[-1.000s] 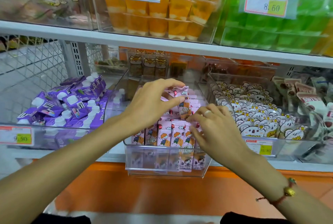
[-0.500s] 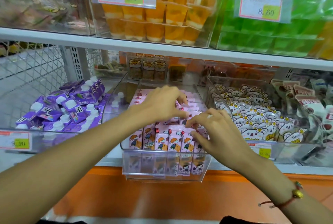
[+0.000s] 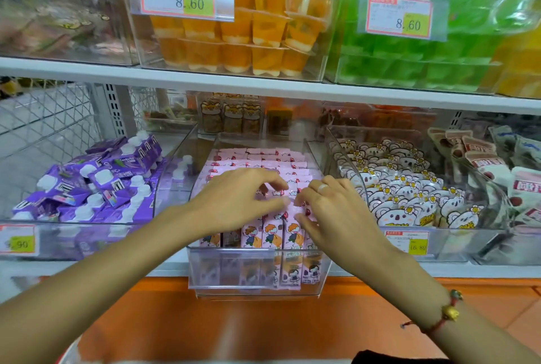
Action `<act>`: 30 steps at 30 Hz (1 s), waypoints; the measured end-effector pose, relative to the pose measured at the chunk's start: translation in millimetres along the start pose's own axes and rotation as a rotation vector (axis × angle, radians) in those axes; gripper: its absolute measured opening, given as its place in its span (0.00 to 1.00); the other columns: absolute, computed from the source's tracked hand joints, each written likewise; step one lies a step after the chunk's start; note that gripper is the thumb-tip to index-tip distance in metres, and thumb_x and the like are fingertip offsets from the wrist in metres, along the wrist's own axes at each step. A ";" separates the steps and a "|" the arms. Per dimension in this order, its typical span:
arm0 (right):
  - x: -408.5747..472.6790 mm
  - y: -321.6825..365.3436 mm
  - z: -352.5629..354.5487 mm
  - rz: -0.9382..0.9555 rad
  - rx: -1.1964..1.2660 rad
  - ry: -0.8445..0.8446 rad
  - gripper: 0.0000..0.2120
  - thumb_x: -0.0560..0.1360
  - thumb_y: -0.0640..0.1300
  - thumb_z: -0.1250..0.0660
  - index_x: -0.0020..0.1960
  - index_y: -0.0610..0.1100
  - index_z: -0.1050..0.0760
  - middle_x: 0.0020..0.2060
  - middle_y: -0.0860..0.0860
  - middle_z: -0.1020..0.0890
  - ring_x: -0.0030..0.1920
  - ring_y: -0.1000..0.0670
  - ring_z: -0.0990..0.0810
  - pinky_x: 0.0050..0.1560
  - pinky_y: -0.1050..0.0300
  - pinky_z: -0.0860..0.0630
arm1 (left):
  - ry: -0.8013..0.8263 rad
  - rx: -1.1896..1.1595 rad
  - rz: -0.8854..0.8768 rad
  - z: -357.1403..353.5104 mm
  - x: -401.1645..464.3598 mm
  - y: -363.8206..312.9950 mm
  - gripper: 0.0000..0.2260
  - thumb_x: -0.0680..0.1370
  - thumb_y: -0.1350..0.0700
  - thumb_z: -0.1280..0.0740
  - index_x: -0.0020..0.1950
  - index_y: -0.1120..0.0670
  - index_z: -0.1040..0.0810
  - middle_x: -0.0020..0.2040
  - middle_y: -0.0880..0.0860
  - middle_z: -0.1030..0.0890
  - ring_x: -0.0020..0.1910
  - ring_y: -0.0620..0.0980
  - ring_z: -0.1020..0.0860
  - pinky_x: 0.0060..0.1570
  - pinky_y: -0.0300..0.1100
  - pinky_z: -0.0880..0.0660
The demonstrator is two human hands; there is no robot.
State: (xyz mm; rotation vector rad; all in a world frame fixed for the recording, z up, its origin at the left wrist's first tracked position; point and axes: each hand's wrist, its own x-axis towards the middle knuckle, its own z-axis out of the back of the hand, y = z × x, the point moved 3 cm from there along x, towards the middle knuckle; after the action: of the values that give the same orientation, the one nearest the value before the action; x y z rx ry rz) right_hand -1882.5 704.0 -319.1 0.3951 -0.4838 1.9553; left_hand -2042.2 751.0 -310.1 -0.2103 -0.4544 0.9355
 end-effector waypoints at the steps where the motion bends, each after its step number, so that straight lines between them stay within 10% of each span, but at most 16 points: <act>1: 1.1 0.5 0.2 -0.004 0.006 0.002 0.06 0.71 0.45 0.28 0.46 0.45 0.20 0.41 0.49 0.18 0.45 0.45 0.22 0.45 0.51 0.31 | 0.028 0.010 -0.009 -1.6 -7.3 0.6 0.17 0.75 0.37 0.35 0.61 0.40 0.23 0.58 0.40 0.20 0.54 0.40 0.24 0.54 0.46 0.24; 8: 5.5 0.1 5.1 -0.056 0.201 -0.063 0.01 0.76 0.42 0.34 0.47 0.46 0.25 0.43 0.51 0.21 0.50 0.47 0.27 0.47 0.57 0.42 | -0.015 0.186 -0.028 -12.0 -18.4 -3.9 0.16 0.77 0.45 0.35 0.64 0.44 0.25 0.54 0.45 0.21 0.57 0.47 0.28 0.50 0.48 0.25; 12: 6.9 -5.2 18.7 -0.248 0.640 -0.276 0.03 0.79 0.41 0.37 0.48 0.48 0.30 0.40 0.53 0.21 0.45 0.53 0.22 0.49 0.56 0.28 | -0.047 0.166 0.021 -11.0 -22.7 -6.0 0.18 0.76 0.45 0.34 0.66 0.45 0.27 0.58 0.45 0.22 0.60 0.47 0.28 0.53 0.48 0.26; 17: 8.1 -6.6 38.0 -0.412 1.016 -0.582 0.04 0.79 0.36 0.37 0.47 0.42 0.30 0.39 0.52 0.23 0.36 0.63 0.24 0.38 0.71 0.29 | -0.254 -0.432 0.120 5.0 -33.8 -11.6 0.22 0.74 0.33 0.42 0.65 0.40 0.28 0.60 0.37 0.24 0.56 0.35 0.25 0.53 0.39 0.29; 30: 11.7 1.5 19.7 -0.655 1.559 -0.300 0.04 0.78 0.42 0.36 0.52 0.48 0.25 0.42 0.54 0.17 0.45 0.56 0.18 0.51 0.59 0.23 | -0.291 -0.833 0.152 3.8 -37.5 -11.0 0.15 0.67 0.43 0.28 0.51 0.42 0.25 0.48 0.42 0.19 0.43 0.38 0.19 0.43 0.30 0.24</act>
State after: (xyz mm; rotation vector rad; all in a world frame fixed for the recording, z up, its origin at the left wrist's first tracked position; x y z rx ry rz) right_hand -1887.5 702.7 -296.7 1.5676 1.0143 1.2444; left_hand -2055.1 714.0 -313.4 -0.8797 -1.1008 0.8833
